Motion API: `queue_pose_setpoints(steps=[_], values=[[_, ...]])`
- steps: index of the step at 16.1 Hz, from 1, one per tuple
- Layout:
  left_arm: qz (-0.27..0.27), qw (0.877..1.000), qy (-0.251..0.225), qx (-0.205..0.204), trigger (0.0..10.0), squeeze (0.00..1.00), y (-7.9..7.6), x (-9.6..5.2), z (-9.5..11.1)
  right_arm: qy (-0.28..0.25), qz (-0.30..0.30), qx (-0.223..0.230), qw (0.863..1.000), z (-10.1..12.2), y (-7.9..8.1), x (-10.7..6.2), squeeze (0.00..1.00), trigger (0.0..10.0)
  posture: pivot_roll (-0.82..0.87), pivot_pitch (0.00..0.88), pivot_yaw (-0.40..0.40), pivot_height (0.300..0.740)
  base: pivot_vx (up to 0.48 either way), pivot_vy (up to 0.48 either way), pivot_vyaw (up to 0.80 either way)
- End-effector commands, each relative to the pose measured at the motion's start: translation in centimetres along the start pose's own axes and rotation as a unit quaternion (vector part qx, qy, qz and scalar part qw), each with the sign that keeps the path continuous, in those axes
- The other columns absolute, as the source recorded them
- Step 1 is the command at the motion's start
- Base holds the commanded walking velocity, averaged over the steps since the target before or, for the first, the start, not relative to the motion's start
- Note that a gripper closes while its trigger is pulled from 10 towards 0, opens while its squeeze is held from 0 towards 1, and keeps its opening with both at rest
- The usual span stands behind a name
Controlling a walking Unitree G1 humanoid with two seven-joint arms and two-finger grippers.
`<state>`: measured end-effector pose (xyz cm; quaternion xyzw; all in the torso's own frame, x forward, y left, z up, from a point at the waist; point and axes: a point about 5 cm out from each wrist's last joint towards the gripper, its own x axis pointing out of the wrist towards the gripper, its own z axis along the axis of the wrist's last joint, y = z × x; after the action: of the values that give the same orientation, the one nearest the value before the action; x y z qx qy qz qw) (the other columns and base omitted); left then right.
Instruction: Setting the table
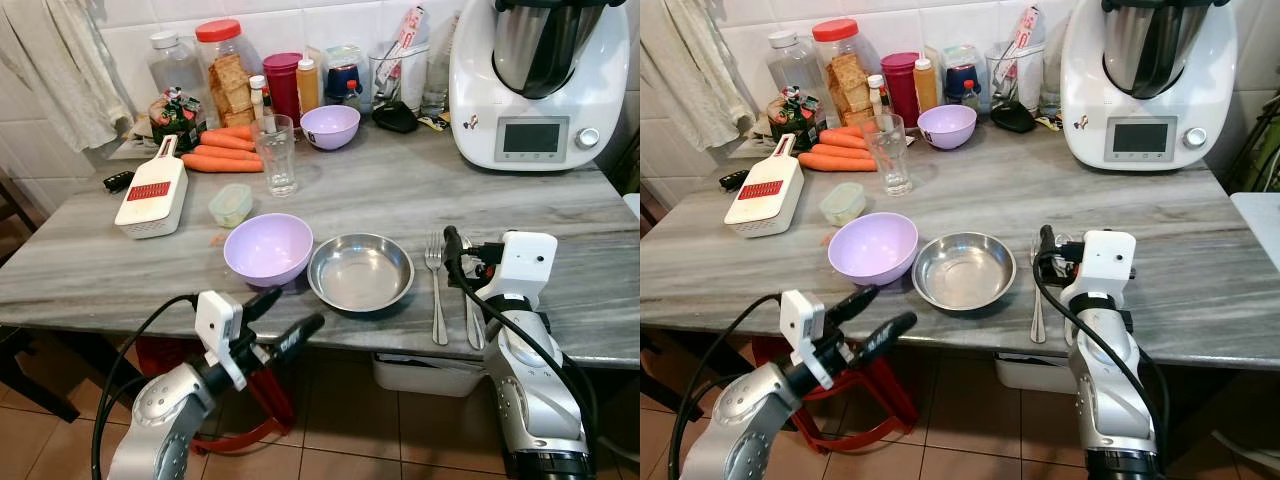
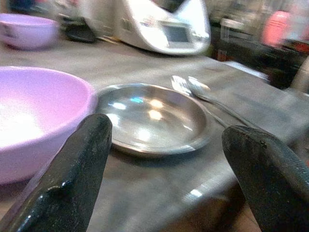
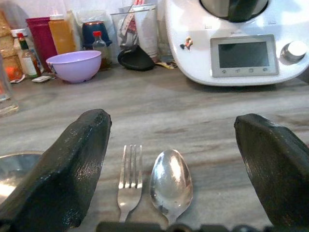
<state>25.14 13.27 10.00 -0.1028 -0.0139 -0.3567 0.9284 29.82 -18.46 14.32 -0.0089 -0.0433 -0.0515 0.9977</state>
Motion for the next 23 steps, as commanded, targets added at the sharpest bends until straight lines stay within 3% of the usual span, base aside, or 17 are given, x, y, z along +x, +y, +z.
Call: queue_pose_setpoints(steps=[1, 2, 4, 7, 11, 23], values=[[0.044, 0.999, -0.004, 0.025, 10.0, 0.0, 1.1, 0.2, 0.8, -0.017, -0.002, 0.003, 1.0, 0.7, 0.2, 0.1, 0.5, 10.0, -0.09, 0.0, 0.122, 0.74, 0.0, 0.0, 0.0], [0.08, 0.996, -0.007, 0.04, 10.0, 0.0, 1.7, 0.4, 1.0, -0.022, -0.008, 0.005, 1.0, 0.8, 0.1, 0.1, 0.0, 10.0, -0.09, 0.0, 0.122, 0.74, 0.0, 0.0, 0.0], [0.155, 0.986, -0.007, 0.065, 10.0, 0.0, 2.7, 0.9, 1.2, -0.027, -0.011, 0.004, 1.0, 0.9, 0.1, 0.0, 0.0, 10.0, -0.09, 0.0, 0.122, 0.74, 0.0, 0.0, 0.0], [0.2, 0.977, -0.003, 0.078, 10.0, 0.0, 2.9, 1.4, 1.1, -0.019, -0.014, 0.009, 1.0, 0.6, 0.2, -0.1, 0.0, 10.0, -0.09, 0.0, 0.122, 0.74, 0.0, 0.0, -0.37], [0.219, 0.972, 0.002, 0.082, 10.0, 0.0, 2.9, 1.8, 0.8, -0.02, -0.017, 0.008, 1.0, 0.6, 0.1, -0.1, 0.0, 10.0, -0.09, 0.0, 0.124, 0.74, -0.068, 0.0, -0.73], [0.22, 0.972, 0.007, 0.088, 10.0, 0.0, 2.9, 2.2, 0.4, -0.012, -0.018, 0.007, 1.0, 0.2, 0.1, -0.2, 0.0, 10.0, -0.09, 0.0, 0.125, 0.74, -0.347, 0.0, 0.0]])
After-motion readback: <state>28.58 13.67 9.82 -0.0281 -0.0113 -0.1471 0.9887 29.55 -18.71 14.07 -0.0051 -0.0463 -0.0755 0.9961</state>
